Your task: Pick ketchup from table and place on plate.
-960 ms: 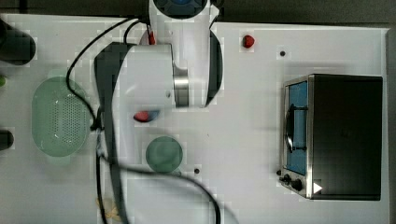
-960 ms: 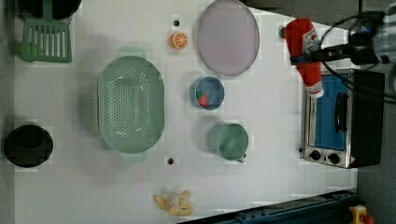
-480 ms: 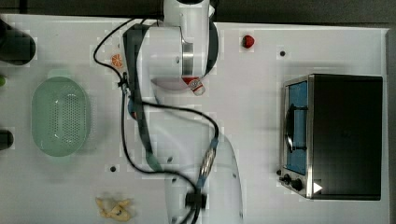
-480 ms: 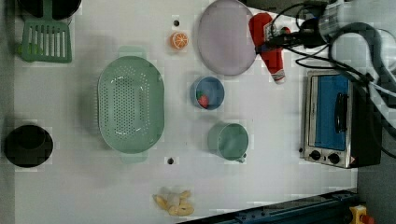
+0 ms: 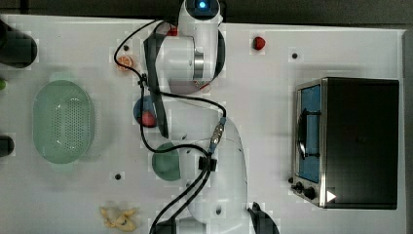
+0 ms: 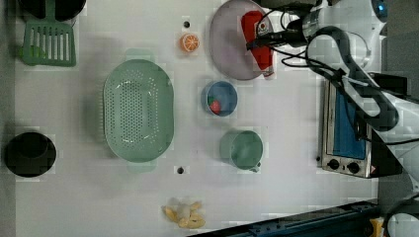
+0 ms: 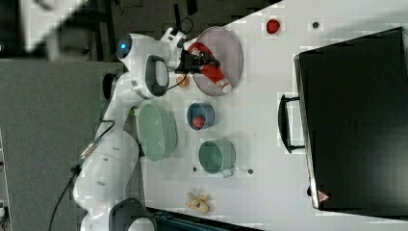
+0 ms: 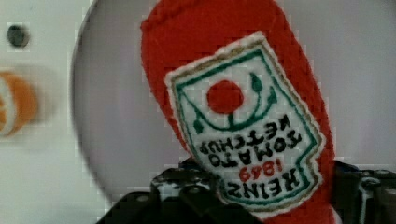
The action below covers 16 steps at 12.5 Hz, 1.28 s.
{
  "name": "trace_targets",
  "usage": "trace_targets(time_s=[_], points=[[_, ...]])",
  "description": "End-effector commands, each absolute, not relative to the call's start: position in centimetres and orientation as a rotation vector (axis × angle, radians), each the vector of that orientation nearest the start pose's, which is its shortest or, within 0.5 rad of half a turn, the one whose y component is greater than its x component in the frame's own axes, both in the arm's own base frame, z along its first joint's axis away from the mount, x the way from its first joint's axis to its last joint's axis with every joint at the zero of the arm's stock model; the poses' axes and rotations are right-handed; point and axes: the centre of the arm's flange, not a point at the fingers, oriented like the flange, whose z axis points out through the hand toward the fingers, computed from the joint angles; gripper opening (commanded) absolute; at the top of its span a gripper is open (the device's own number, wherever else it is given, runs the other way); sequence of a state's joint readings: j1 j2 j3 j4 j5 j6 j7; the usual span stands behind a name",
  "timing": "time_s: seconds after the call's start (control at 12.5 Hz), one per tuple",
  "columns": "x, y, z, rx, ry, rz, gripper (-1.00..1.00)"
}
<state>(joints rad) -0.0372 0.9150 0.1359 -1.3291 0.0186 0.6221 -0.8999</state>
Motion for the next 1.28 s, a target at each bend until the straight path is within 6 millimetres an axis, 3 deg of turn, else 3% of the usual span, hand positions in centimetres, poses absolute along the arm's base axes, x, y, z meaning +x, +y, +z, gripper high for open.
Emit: trace_targets(time_s=[0.08,0.16,0.32,0.48,0.8,1.28], points=[[74.9,5.2,19.0,-3.014,-0.155,-0.088,0.37],[74.7,5.3,18.0,-3.010,-0.154,-0.074,0.57],[75.0,5.4,18.6,-3.004,-0.146,-0.103,1.00],[75.8,5.0,21.9,-3.005,-0.101,-0.159,1.00],[75.6,2.8,33.3,-2.999,0.207,-0.198,1.00],[68.8,-0.7,49.7,-2.959,0.784,0.052,1.00]])
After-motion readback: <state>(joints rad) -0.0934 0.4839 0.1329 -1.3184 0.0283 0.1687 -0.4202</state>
